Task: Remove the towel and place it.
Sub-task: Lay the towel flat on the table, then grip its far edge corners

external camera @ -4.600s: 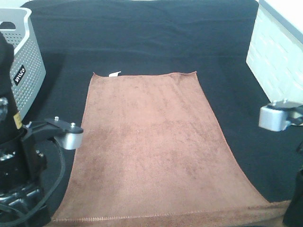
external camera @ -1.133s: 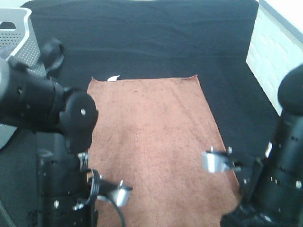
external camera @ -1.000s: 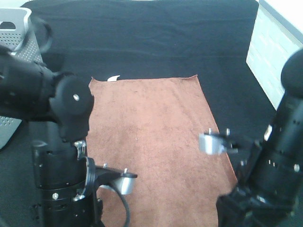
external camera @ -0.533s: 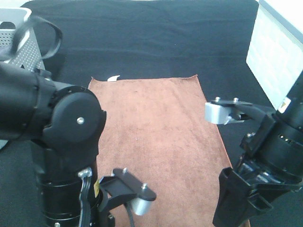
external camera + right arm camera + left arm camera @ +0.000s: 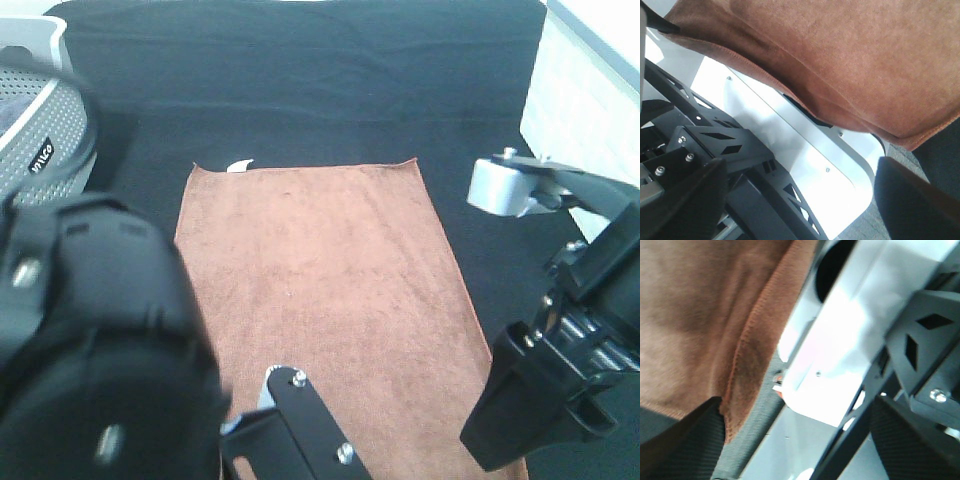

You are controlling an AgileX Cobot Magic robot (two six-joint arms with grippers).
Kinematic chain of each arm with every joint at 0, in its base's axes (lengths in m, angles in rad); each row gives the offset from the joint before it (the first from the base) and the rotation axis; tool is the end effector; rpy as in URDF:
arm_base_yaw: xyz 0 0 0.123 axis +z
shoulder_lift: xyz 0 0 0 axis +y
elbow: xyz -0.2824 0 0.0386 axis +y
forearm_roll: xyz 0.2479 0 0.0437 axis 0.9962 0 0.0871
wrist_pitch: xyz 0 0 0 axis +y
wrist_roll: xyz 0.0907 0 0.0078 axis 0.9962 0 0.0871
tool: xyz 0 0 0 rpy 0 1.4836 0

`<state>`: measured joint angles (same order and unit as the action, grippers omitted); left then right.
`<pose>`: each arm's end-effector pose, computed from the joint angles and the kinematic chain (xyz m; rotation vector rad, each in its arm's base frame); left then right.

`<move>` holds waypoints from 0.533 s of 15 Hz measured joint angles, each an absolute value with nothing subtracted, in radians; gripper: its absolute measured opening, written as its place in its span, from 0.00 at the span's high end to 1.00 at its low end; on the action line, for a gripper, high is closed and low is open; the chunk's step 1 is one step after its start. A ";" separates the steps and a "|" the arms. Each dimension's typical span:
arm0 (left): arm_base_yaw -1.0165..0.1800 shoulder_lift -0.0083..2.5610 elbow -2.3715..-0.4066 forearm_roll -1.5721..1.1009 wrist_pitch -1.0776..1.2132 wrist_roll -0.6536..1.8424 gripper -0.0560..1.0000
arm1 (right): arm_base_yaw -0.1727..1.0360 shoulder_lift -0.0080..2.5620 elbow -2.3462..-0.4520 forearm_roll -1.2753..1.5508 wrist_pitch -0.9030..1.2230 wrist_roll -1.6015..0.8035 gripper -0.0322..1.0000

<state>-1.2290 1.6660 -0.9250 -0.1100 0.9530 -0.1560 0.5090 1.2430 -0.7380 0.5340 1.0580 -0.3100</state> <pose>0.0843 -0.2614 0.1747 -1.4756 -2.6768 0.0691 0.1521 0.1311 0.2406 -0.8520 2.8841 0.7410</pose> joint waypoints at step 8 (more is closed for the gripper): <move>-1.492 1.645 -0.925 0.183 0.991 -0.704 0.26 | 0.509 1.211 -0.738 0.510 1.084 -0.309 0.22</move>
<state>-1.4920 1.6450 -0.9250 0.1830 0.9910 -0.7040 0.5090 1.2110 -0.7380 0.5100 1.0840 -0.3090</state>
